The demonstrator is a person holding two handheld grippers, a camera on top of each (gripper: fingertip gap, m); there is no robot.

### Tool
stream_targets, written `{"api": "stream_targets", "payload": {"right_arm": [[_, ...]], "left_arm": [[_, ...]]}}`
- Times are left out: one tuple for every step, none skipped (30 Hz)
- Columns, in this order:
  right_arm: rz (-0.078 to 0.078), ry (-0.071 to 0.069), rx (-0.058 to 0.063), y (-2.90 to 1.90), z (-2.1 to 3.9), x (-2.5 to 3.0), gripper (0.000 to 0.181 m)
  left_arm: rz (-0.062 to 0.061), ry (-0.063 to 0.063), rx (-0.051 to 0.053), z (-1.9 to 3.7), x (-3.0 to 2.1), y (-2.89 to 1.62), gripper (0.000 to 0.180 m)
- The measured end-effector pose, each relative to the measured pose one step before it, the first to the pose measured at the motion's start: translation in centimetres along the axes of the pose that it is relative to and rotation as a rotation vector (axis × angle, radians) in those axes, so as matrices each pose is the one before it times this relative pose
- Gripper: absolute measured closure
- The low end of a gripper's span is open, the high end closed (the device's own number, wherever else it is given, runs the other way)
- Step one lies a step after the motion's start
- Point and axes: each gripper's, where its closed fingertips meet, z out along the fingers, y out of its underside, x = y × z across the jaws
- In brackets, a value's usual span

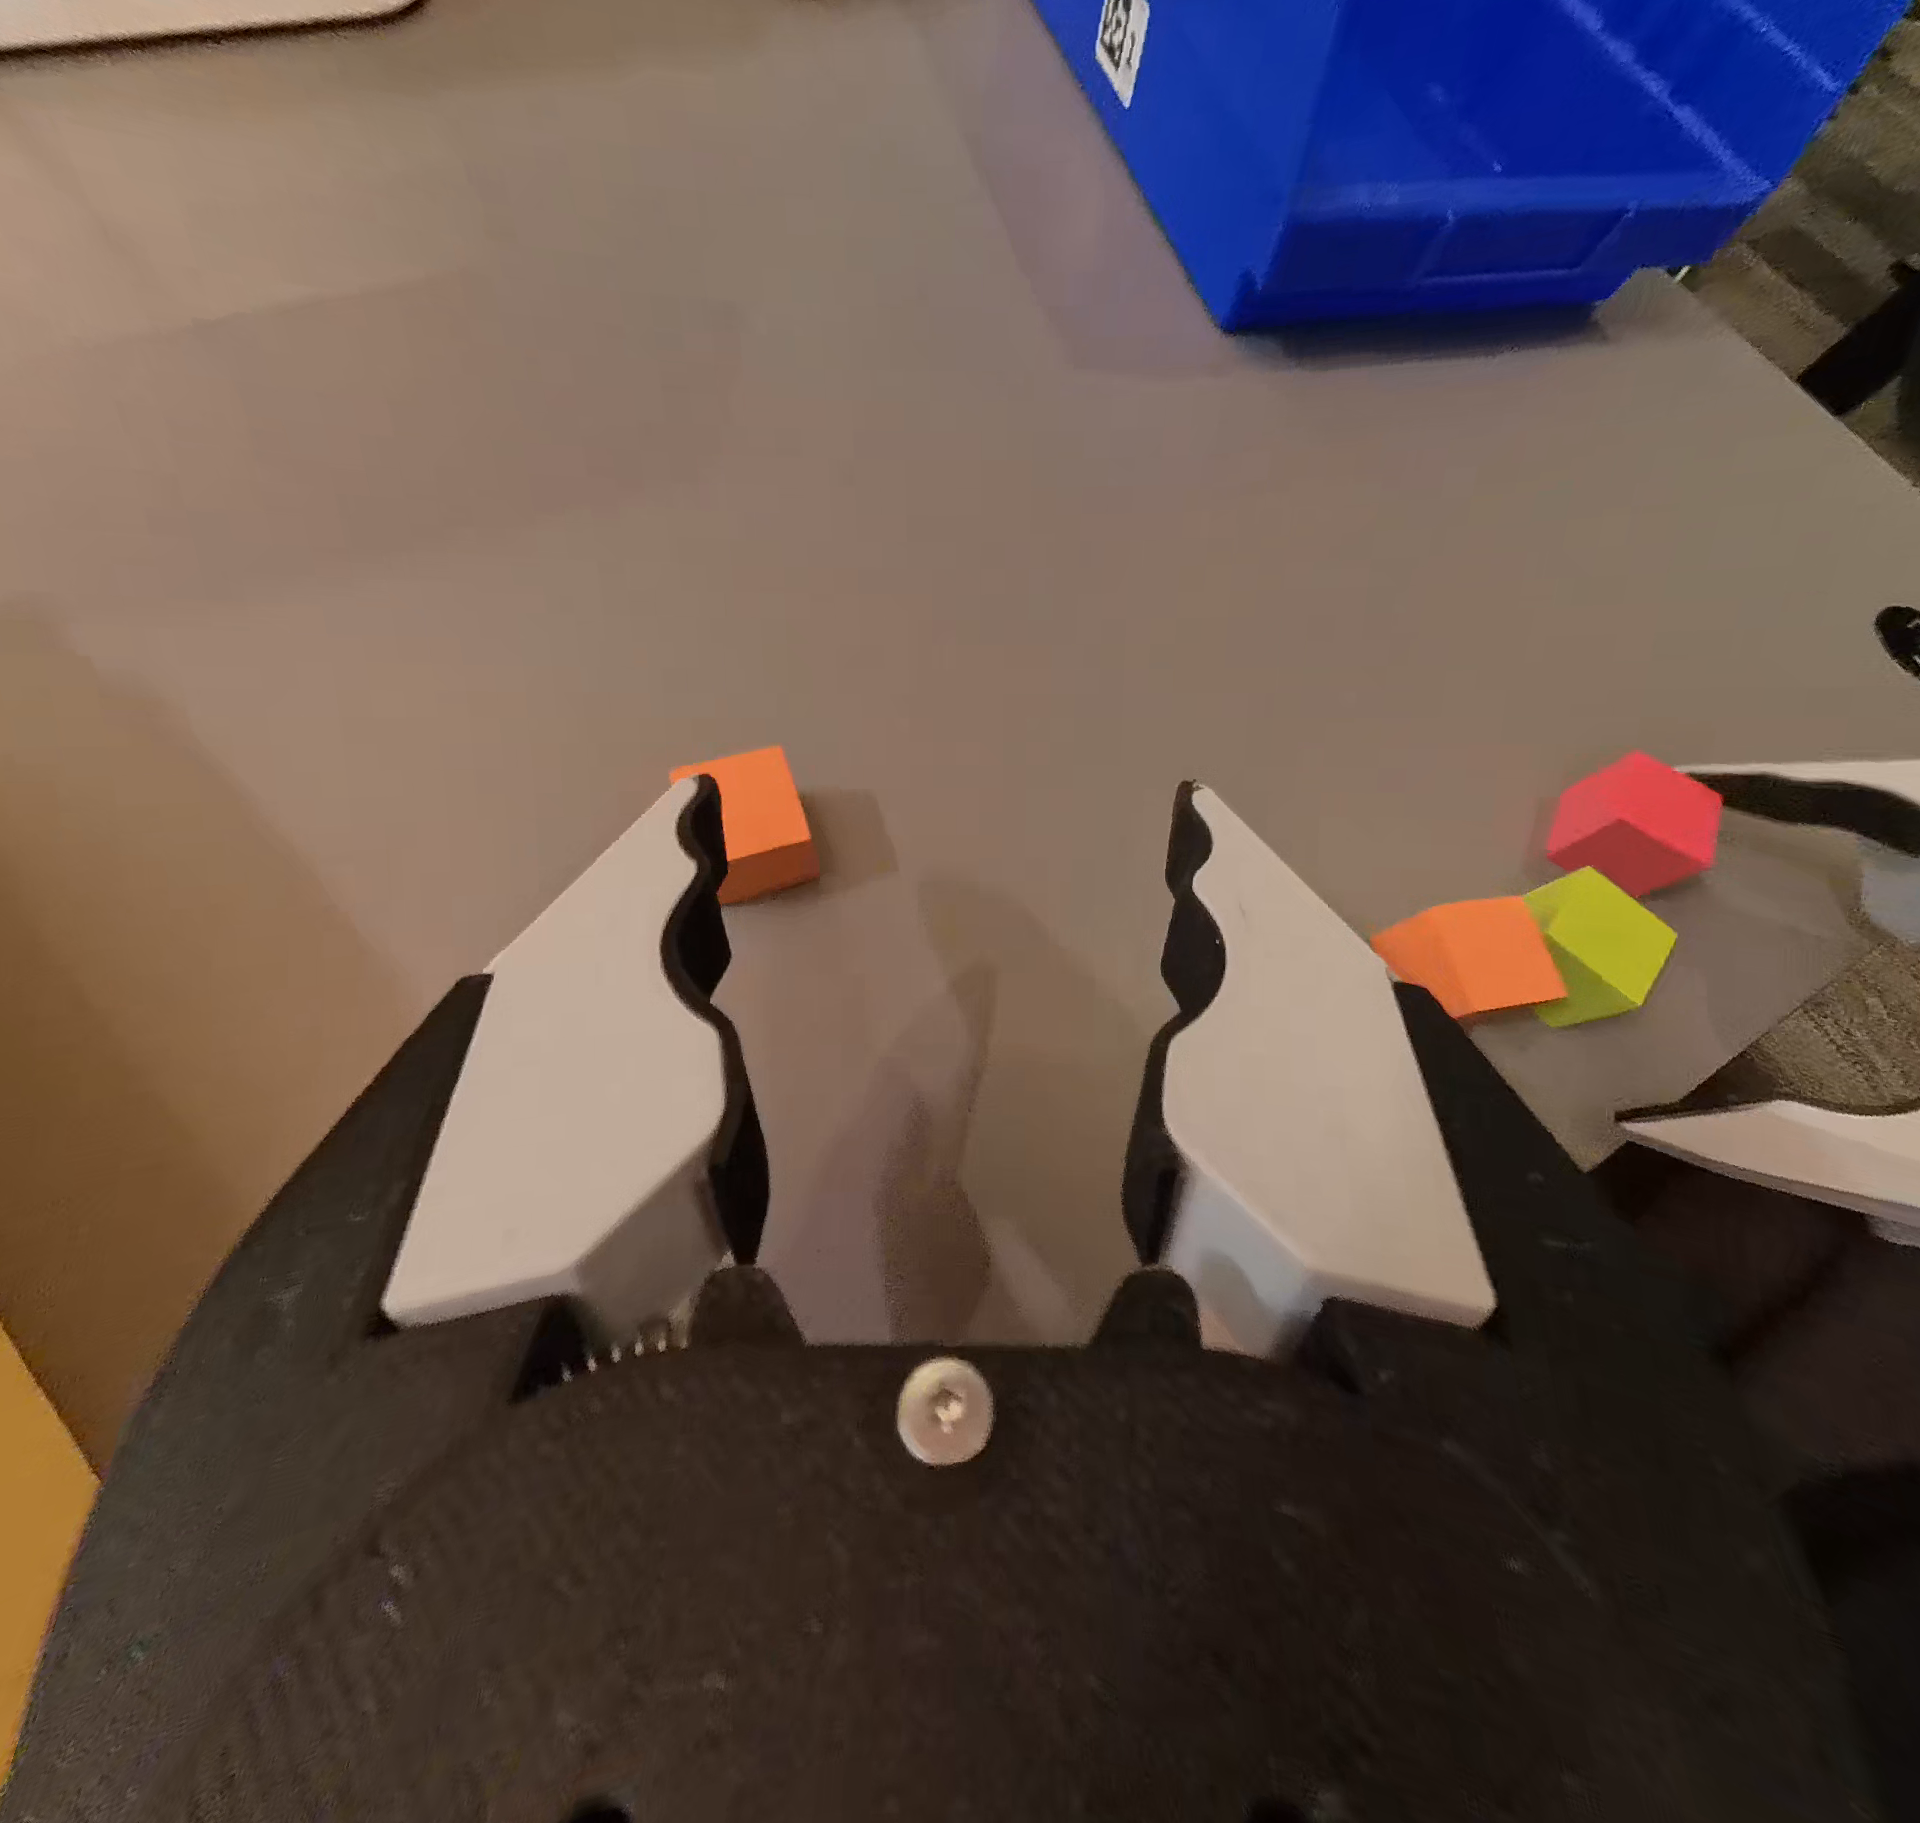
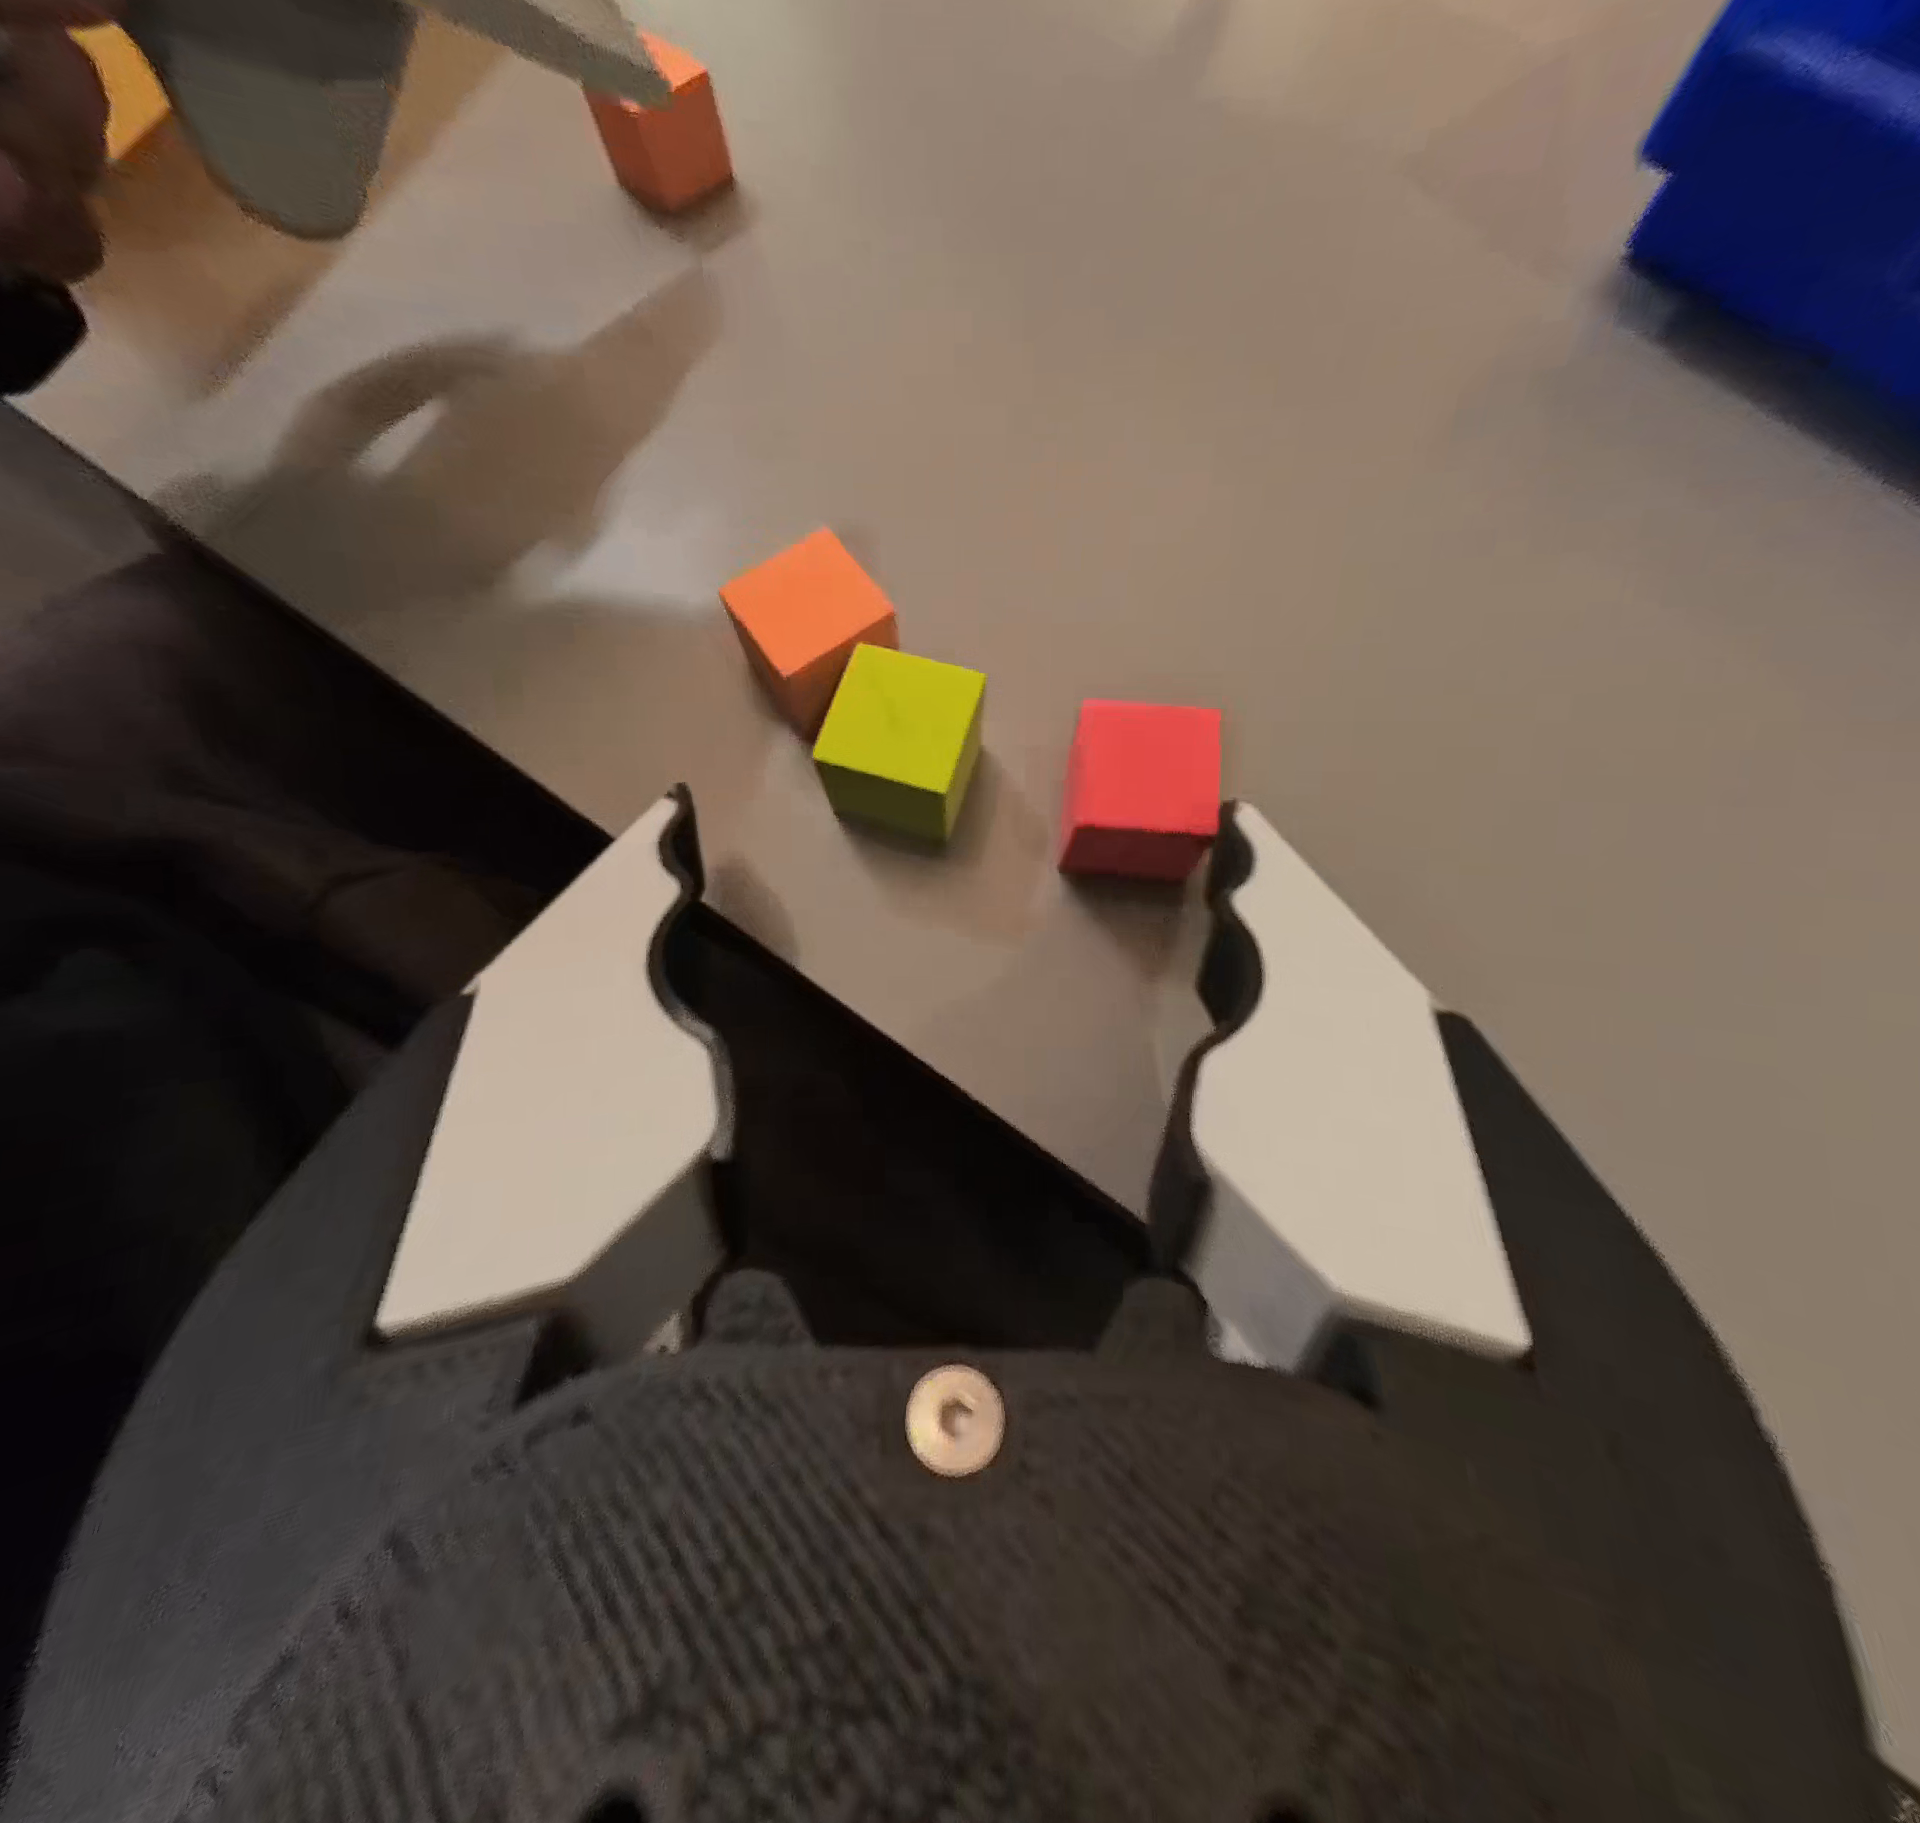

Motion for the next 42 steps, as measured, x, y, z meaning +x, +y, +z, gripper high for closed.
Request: {"api": "stream_targets", "payload": {"right_arm": [[-0.0017,-0.0135,-0.0188,0.22,0.276,-0.277,0.088],[-0.0021,-0.0081,-0.0194,0.278,0.23,-0.191,0.092],[-0.0032,-0.0042,-0.0156,0.265,0.167,-0.118,0.096],[-0.0053,-0.0048,-0.0084,0.219,0.101,-0.099,0.098],[-0.0105,-0.0085,0.0013,0.087,-0.006,-0.153,0.104],[-0.0105,-0.0094,0.0038,0.024,-0.08,-0.118,0.107],[-0.0026,-0.0031,0.0018,0.033,-0.058,0.048,0.104],[0.0031,0.0007,0.0061,-0.047,-0.022,0.18,0.1],[0.0046,-0.0026,0.0152,-0.197,-0.028,0.138,0.098],[0.0056,-0.0072,0.0222,-0.289,-0.043,0.044,0.099],[0.0045,-0.0097,0.0209,-0.29,-0.018,-0.02,0.099],[-0.001,-0.0084,0.0121,-0.161,0.016,-0.023,0.1],[-0.0055,-0.0005,-0.0003,0.0,0.033,0.119,0.104],[-0.0062,0.0064,-0.0091,0.127,0.051,0.256,0.107],[-0.0062,0.0051,-0.0119,0.177,0.063,0.305,0.111],[-0.003,0.0021,-0.012,0.182,0.075,0.3,0.115],[0.0032,0.0002,-0.0068,0.085,0.092,0.29,0.117],[0.0073,-0.0062,0.0022,-0.092,0.07,0.185,0.122],[0.0076,-0.0152,0.0064,-0.206,0.085,0.001,0.129],[0.0042,-0.0198,0.0038,-0.199,0.136,-0.077,0.141],[0.0009,-0.0134,-0.0013,-0.174,0.197,-0.001,0.146],[-0.0043,-0.0013,-0.0053,-0.137,0.248,0.152,0.146],[-0.0113,0.0063,-0.0093,-0.097,0.26,0.235,0.141],[-0.0162,0.0071,-0.0145,-0.033,0.219,0.19,0.135],[-0.0162,0.0078,-0.0152,-0.036,0.11,0.136,0.132],[-0.0146,0.0094,-0.0095,-0.047,-0.006,0.101,0.13],[-0.014,0.0048,-0.0037,-0.023,-0.065,-0.005,0.13],[-0.0103,0.0014,-0.0064,0.112,-0.092,-0.054,0.128],[-0.0023,0.0019,-0.0092,0.236,-0.148,-0.009,0.126],[0.0036,-0.0085,-0.0033,0.216,-0.219,-0.118,0.124],[0.0066,-0.0232,0.0058,0.131,-0.238,-0.309,0.122],[0.0087,-0.0301,0.0158,0.019,-0.226,-0.423,0.12],[0.009,-0.029,0.0244,-0.119,-0.208,-0.388,0.12],[0.0091,-0.0195,0.0253,-0.162,-0.183,-0.224,0.12],[0.0098,-0.0105,0.0202,-0.171,-0.138,-0.009,0.121],[0.0091,-0.0104,0.0169,-0.232,-0.102,0.052,0.123],[0.0079,-0.015,0.0166,-0.322,-0.059,0.04,0.125],[0.0077,-0.0191,0.0162,-0.4,-0.01,0.018,0.127],[0.0068,-0.0212,0.013,-0.407,0.051,0.014,0.128],[0.0039,-0.0224,0.0062,-0.336,0.117,-0.004,0.129],[-0.0013,-0.0231,-0.0041,-0.183,0.152,-0.012,0.13],[-0.0077,-0.0204,-0.0159,0.013,0.172,-0.004,0.131]], "left_arm": [[-0.0105,0.0034,-0.0065,0.147,-0.04,0.142,0.097],[-0.009,0.0036,-0.001,0.04,0.01,0.037,0.097],[-0.0034,0.0034,0.002,-0.013,0.059,0.0,0.097],[0.0018,0.0008,0.0019,-0.028,0.055,-0.024,0.097],[0.0046,-0.0027,0.0011,-0.013,0.013,0.014,0.097],[0.0049,-0.0034,0.001,0.02,-0.007,0.027,0.098],[0.0027,0.0006,-0.0007,0.071,0.035,0.076,0.098],[-0.0005,0.0047,-0.0032,0.109,0.087,0.13,0.098],[-0.0028,0.0071,-0.0037,0.132,0.125,0.153,0.098],[-0.0024,0.0082,-0.0019,0.13,0.144,0.127,0.098],[-0.0006,0.008,-0.0013,0.103,0.154,0.12,0.098],[0.0017,0.0065,-0.001,0.08,0.128,0.099,0.098],[0.0035,0.0039,-0.0007,0.045,0.071,0.069,0.098],[0.0039,0.0015,0.0007,0.002,0.013,0.032,0.098],[0.0029,0.001,0.0021,-0.016,-0.011,0.015,0.099],[0.0003,0.0017,0.003,-0.026,-0.044,-0.011,0.099],[-0.0028,0.0034,0.0034,-0.042,-0.04,-0.025,0.099],[-0.0045,0.0041,0.0044,-0.04,-0.058,-0.045,0.1],[-0.0048,0.0029,0.006,-0.037,-0.075,-0.063,0.1],[-0.004,0.0028,0.0057,-0.033,-0.07,-0.063,0.101],[-0.0036,0.0026,0.0037,-0.034,-0.076,-0.031,0.101],[-0.0032,0.0013,0.0026,-0.026,-0.072,-0.022,0.101],[-0.0023,0.0009,0.0019,-0.037,-0.073,-0.018,0.102],[-0.0014,0.0,0.0013,-0.057,-0.073,-0.007,0.102],[-0.0002,-0.001,0.0007,-0.078,-0.08,-0.021,0.102],[0.0013,-0.0017,0.003,-0.099,-0.094,-0.053,0.102],[0.0013,-0.0033,0.005,-0.121,-0.119,-0.084,0.102],[-0.0002,-0.0034,0.0055,-0.122,-0.151,-0.098,0.102],[-0.0024,-0.0016,0.0053,-0.088,-0.131,-0.085,0.103],[-0.0045,0.0013,0.0043,-0.06,-0.097,-0.063,0.103],[-0.0051,0.0033,0.0029,-0.029,-0.058,-0.007,0.103],[-0.005,0.0038,0.0013,0.006,-0.03,0.027,0.103],[-0.0038,0.0062,0.0,0.037,0.037,0.054,0.103],[0.0008,0.016,0.0007,0.045,0.255,0.022,0.103],[0.0078,0.0316,0.0019,0.036,0.566,-0.02,0.103],[0.0163,0.0496,-0.0014,0.01,0.942,-0.029,0.104],[0.0298,0.0754,-0.0038,-0.005,1.454,-0.007,0.107],[0.0321,0.0811,-0.0083,0.057,1.636,0.048,0.107],[0.0287,0.0697,-0.0168,0.134,1.511,0.18,0.105],[0.0292,0.053,-0.0211,0.189,1.246,0.256,0.103],[0.0291,0.0346,-0.0271,0.251,0.921,0.365,0.104],[0.0263,0.0219,-0.033,0.295,0.665,0.472,0.104]]}}
